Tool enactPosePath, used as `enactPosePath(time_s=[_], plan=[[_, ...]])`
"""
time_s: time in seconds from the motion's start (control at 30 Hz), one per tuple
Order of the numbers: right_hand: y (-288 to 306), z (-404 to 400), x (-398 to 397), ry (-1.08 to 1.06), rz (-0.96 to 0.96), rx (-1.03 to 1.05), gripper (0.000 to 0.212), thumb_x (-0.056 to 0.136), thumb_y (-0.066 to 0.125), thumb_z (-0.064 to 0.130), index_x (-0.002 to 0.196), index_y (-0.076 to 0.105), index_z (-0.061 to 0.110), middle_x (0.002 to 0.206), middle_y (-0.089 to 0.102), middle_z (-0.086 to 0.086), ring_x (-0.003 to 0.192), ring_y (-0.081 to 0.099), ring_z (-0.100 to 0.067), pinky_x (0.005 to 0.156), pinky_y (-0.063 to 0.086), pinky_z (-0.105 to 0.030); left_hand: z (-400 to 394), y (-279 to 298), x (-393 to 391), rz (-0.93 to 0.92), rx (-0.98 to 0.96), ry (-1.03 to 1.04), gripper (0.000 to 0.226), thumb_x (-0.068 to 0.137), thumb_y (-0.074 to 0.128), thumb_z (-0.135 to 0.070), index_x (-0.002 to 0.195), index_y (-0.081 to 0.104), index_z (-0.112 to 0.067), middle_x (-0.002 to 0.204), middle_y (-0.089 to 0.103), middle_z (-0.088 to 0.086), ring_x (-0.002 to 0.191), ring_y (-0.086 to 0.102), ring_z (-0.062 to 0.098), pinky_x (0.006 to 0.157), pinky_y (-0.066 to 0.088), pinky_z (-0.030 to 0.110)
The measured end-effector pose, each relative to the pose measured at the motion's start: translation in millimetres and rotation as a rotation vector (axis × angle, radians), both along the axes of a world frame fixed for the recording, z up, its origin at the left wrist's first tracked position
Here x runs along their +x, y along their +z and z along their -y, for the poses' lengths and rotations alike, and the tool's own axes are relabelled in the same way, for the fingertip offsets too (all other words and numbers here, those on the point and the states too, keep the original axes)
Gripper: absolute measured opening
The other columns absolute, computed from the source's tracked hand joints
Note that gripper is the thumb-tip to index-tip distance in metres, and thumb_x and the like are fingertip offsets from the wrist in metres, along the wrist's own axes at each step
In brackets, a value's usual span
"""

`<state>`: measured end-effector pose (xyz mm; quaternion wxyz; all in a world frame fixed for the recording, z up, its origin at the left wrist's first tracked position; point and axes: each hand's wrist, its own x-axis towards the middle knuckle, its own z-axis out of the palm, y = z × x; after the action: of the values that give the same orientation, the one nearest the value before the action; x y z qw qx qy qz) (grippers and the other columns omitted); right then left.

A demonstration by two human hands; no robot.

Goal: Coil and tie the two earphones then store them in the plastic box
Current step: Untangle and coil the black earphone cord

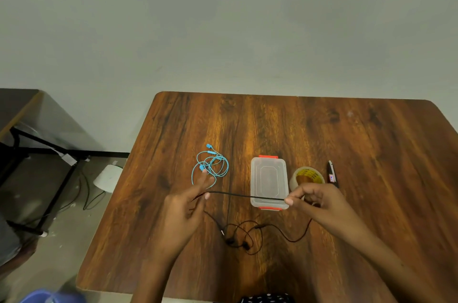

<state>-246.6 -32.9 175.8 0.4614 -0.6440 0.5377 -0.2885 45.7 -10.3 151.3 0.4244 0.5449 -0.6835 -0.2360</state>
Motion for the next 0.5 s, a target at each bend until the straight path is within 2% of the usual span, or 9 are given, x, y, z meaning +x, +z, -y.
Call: enactPosePath(time_s=[0.07,0.17,0.23,0.33,0.43,0.5], plan=[[0.8,-0.4,7.5,0.008,-0.019,-0.017,0.003,0.08,0.072,0.019,0.078,0.074,0.017,0.081,0.073,0.006,0.077,0.068,-0.007,0.07,0.055,-0.027,1.1,2.9,-11.3,0.039,0.004,-0.064,0.048,0.086,0.053,-0.015,0.134,0.051,-0.014,0.134,0.053,-0.012,0.122,0.052,-0.001,0.096,0.048,0.022],[3.4,-0.7,23.2,0.065,-0.023,-0.037,0.004,0.081,0.071,0.026,0.08,0.074,0.023,0.08,0.072,0.01,0.076,0.067,-0.01,0.07,0.056,-0.037,2.0,15.3,-44.3,0.005,0.024,-0.198,0.039,0.088,0.058,-0.012,0.127,0.06,-0.013,0.129,0.06,-0.008,0.12,0.054,0.002,0.097,0.047,0.023],[5.0,0.5,33.1,0.112,-0.003,-0.055,0.003,0.083,0.07,0.027,0.081,0.073,0.026,0.081,0.072,0.011,0.075,0.066,-0.012,0.068,0.055,-0.038,2.2,19.2,-62.5,-0.028,0.038,-0.283,0.027,0.09,0.061,-0.02,0.117,0.067,-0.019,0.116,0.068,-0.011,0.108,0.062,0.001,0.088,0.052,0.023],[7.4,4.2,38.1,0.121,0.033,-0.072,0.005,0.084,0.07,0.025,0.081,0.073,0.029,0.082,0.073,0.009,0.075,0.067,-0.012,0.066,0.054,-0.033,4.9,20.5,-65.8,-0.076,0.056,-0.288,0.022,0.09,0.062,-0.021,0.109,0.07,-0.027,0.086,0.072,-0.011,0.078,0.067,0.002,0.063,0.052,0.026],[9.6,5.8,29.2,0.109,0.056,-0.027,0.003,0.081,0.072,0.022,0.081,0.074,0.023,0.079,0.073,0.006,0.071,0.066,-0.005,0.062,0.05,-0.022,9.2,23.1,-52.8,-0.043,0.032,-0.24,0.016,0.088,0.064,-0.014,0.097,0.075,-0.022,0.077,0.071,-0.008,0.073,0.067,0.003,0.063,0.052,0.026],[8.9,6.4,16.3,0.086,0.054,-0.015,0.003,0.08,0.072,0.018,0.08,0.075,0.016,0.079,0.074,0.003,0.071,0.067,-0.006,0.064,0.051,-0.02,10.5,23.9,-38.5,-0.052,0.023,-0.18,0.013,0.086,0.064,-0.01,0.092,0.075,-0.015,0.074,0.07,-0.008,0.07,0.068,0.004,0.062,0.054,0.026]])
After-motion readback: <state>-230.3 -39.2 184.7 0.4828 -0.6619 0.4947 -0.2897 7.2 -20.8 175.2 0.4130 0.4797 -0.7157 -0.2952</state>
